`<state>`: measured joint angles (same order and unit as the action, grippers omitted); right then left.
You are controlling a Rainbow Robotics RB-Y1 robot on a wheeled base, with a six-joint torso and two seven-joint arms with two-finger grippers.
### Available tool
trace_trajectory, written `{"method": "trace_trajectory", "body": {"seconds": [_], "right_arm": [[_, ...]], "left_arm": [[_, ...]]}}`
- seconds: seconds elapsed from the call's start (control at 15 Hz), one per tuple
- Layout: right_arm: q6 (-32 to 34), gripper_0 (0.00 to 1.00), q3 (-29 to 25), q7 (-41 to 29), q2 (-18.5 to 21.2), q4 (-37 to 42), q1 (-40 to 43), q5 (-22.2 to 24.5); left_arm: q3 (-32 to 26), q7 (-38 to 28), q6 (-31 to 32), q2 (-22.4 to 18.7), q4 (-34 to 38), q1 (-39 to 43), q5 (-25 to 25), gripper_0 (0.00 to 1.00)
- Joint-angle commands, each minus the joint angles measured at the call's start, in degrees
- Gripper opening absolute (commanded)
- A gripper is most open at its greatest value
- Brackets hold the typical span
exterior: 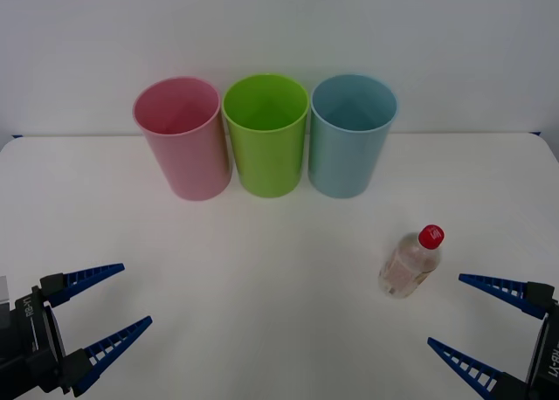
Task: Put cans in the blue bin and PET bottles in the pink bin and trash in the green bin.
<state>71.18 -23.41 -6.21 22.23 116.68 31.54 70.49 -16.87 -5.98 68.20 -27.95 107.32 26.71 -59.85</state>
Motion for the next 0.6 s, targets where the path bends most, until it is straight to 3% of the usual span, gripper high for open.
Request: {"method": "trace_trajectory", "body": {"seconds": [0.07,0.6], "right_arm": [[0.01,1.00,-0.93,1.90,0.01,-4.09,-0.43,0.18],[-0.95,1.00,2.14,11.92,-0.08,-19.82,-7.02,0.79]], "left_arm": [[0.00,0.00,0.00,0.00,-0.01,0.00,0.00,1.00],[0.00,0.00,0.00,0.00,-0.01,0.00,0.00,1.00]]}}
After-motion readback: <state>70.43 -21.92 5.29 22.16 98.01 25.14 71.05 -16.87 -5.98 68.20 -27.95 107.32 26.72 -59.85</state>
